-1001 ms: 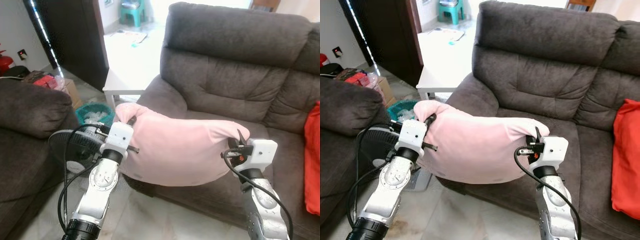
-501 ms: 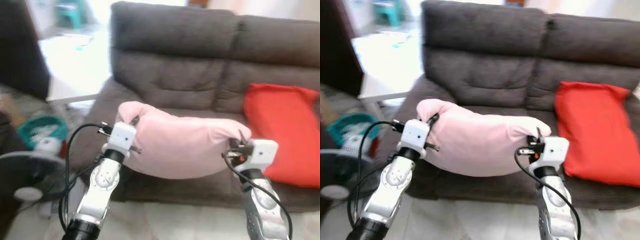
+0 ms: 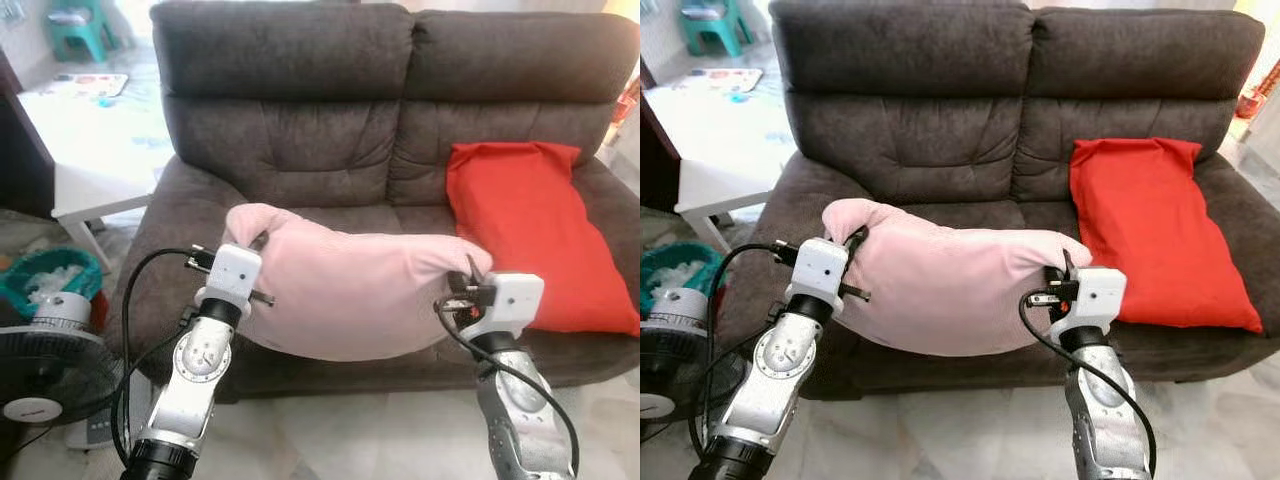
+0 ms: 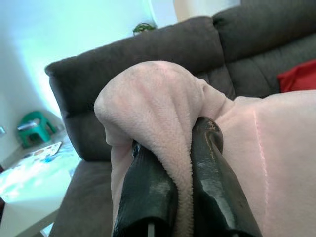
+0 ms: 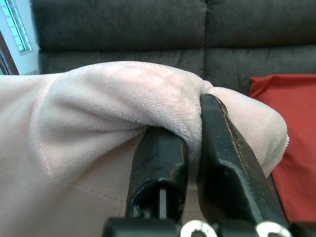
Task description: Move the pillow to the sofa from floor
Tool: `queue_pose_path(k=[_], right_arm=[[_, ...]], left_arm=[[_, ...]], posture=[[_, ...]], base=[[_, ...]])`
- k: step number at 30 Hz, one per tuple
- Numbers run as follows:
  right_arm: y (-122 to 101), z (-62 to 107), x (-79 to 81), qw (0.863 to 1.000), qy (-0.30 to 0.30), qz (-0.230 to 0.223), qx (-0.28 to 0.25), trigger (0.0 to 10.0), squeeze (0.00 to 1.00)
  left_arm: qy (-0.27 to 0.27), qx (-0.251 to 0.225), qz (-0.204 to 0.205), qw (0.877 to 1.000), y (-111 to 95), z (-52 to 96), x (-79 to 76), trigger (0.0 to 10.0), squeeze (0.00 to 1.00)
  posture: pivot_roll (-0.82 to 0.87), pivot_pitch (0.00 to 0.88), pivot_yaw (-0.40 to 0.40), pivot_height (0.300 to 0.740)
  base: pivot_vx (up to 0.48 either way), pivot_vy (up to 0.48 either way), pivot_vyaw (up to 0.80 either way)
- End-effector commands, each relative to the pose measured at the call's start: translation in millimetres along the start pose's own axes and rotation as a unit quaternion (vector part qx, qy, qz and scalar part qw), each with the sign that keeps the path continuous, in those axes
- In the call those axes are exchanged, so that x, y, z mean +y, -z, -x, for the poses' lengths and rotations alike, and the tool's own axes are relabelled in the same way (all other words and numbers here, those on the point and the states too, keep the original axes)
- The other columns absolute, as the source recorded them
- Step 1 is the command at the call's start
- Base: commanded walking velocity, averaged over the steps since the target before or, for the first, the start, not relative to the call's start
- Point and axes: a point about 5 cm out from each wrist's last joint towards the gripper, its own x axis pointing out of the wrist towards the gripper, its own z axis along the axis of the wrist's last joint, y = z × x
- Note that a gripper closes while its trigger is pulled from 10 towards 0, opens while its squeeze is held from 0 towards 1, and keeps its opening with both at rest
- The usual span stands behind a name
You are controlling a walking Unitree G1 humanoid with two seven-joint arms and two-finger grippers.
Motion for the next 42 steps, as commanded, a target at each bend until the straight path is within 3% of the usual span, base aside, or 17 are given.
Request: queue_pose_path(k=[1,7,12,20,28,35,42], right_arm=[[-15.6,-3.1,0.6,0.999,-0.006,0.008,-0.036,10.0,0.0],[-18.5,-1.5,4.4,0.999,-0.019,0.024,-0.045,10.0,0.0],[-16.7,-1.6,5.7,0.999,-0.02,0.015,-0.041,10.0,0.0],[-14.7,-2.9,5.2,0.999,-0.018,0.009,-0.035,10.0,0.0],[-16.8,-3.9,7.0,0.998,-0.025,0.023,-0.044,10.0,0.0],[-16.3,-4.8,8.7,0.998,-0.028,0.024,-0.042,10.0,0.0],[-15.6,-5.9,8.8,0.999,-0.027,0.016,-0.041,10.0,0.0]], left_arm=[[-0.001,-0.027,0.01,1.0,-13.4,-3.8,0.1,10.0,0.0],[-0.003,-0.029,0.011,1.0,-14.9,-4.0,1.2,10.0,0.0],[-0.003,-0.027,0.011,1.0,-14.5,-4.2,1.1,10.0,0.0],[0.002,-0.026,0.01,1.0,-14.4,-4.7,-0.9,10.0,0.0],[0.006,-0.029,0.009,1.0,-15.3,-6.5,-1.1,10.0,0.0],[0.006,-0.03,0.007,0.999,-15.7,-7.7,0.1,10.0,0.0],[0.006,-0.031,0.006,0.999,-15.9,-9.0,1.1,10.0,0.0]], posture=[[0.08,0.0,-0.034,0.74],[0.08,0.0,-0.029,0.74],[0.08,0.0,-0.03,0.74],[0.08,0.0,-0.03,0.74],[0.08,0.0,-0.025,0.74],[0.08,0.0,-0.024,0.74],[0.09,0.0,-0.025,0.74]], base=[[0.0,0.0,0.0],[0.0,0.0,0.13],[0.0,0.0,0.7],[0.0,0.0,0.0],[0.263,0.0,0.0],[0.291,0.0,0.79],[0.311,0.0,0.06]])
